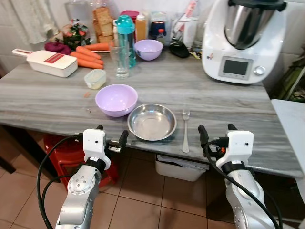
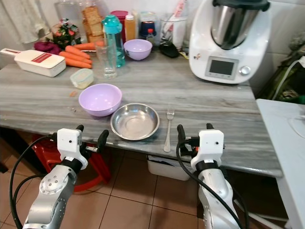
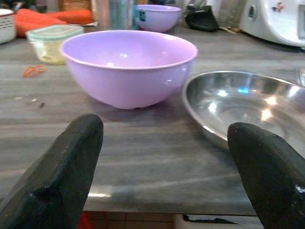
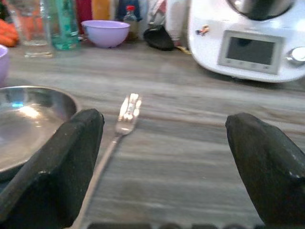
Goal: Setting the table
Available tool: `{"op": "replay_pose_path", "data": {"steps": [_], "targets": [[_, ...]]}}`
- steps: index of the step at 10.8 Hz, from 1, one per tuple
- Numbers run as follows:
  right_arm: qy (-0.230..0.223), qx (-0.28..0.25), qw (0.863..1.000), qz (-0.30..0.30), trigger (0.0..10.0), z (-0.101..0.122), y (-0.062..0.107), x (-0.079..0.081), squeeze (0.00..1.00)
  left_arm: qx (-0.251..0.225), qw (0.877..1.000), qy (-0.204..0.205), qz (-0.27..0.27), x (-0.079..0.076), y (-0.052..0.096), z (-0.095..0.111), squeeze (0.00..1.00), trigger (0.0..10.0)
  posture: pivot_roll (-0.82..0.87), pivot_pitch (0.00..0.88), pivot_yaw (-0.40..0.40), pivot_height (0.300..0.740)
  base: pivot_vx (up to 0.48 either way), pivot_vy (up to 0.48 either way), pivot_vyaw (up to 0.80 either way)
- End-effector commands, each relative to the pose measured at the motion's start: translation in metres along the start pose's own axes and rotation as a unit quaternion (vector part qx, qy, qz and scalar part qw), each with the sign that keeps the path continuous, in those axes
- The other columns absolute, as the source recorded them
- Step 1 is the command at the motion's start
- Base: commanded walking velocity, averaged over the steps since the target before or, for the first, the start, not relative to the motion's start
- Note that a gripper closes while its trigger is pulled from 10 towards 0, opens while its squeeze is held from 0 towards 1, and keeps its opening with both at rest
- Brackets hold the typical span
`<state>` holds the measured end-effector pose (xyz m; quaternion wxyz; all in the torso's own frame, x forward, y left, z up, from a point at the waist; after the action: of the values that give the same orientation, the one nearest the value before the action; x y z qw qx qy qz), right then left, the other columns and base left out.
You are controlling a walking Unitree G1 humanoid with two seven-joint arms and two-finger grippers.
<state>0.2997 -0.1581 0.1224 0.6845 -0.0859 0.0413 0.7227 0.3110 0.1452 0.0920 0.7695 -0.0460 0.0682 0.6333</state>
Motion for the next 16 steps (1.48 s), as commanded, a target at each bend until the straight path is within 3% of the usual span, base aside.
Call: {"op": "replay_pose_path", "data": {"steps": [1, 7, 16], "targets": [[-0.001, -0.007, 1.0, 0.004, 10.0, 0.005, -0.005, 0.001, 0.0, 0.0, 1.0, -0.006, 0.014, 0.002, 0.0, 0.0, 0.0, 10.0, 0.06, 0.0, -0.015, 0.74, 0.0, 0.0, 0.0], [-0.005, -0.005, 1.0, -0.015, 10.0, 0.005, 0.0, -0.011, 0.0, 0.012, 1.0, -0.008, 0.026, 0.006, 0.003, -0.006, 0.0, 10.0, 0.06, 0.0, -0.027, 0.74, -0.259, 0.0, 0.0], [-0.011, -0.001, 1.0, -0.013, 10.0, 0.003, -0.005, -0.006, 0.0, 0.015, 1.0, -0.014, 0.018, 0.005, -0.001, -0.005, 0.0, 10.0, 0.07, 0.0, -0.023, 0.74, -0.362, 0.0, 0.0]]}}
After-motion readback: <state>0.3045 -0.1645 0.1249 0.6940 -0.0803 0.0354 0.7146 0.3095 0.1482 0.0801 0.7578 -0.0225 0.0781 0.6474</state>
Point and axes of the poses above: a point about 5 cm out from each wrist's last joint towards the gripper, its own y axis pointing back from the gripper into the wrist, its own z axis along the axis of the wrist's last joint, x = y × z, the point moved 4 cm from there along -y, pointing out of the wrist towards the gripper, and after that the axes turned 8 degrees about y, right-handed, at the moved point
